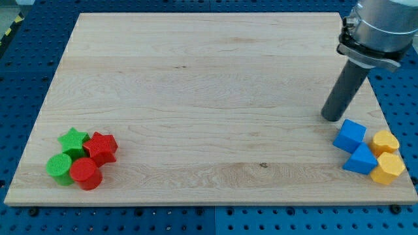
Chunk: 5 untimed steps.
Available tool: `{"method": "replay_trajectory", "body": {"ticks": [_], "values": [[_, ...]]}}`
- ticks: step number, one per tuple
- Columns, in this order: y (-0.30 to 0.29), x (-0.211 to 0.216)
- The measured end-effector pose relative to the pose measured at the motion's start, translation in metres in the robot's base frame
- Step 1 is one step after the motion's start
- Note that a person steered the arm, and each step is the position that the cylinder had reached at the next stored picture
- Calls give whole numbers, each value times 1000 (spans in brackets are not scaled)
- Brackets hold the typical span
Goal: Point your arm towards bottom left corner of board
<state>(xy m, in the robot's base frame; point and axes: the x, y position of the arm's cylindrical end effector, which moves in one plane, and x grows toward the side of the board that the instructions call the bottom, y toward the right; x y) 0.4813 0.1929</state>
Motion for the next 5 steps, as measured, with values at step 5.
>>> {"method": "replay_trajectory", "body": {"ticks": [5], "values": [[-53, 11]]}}
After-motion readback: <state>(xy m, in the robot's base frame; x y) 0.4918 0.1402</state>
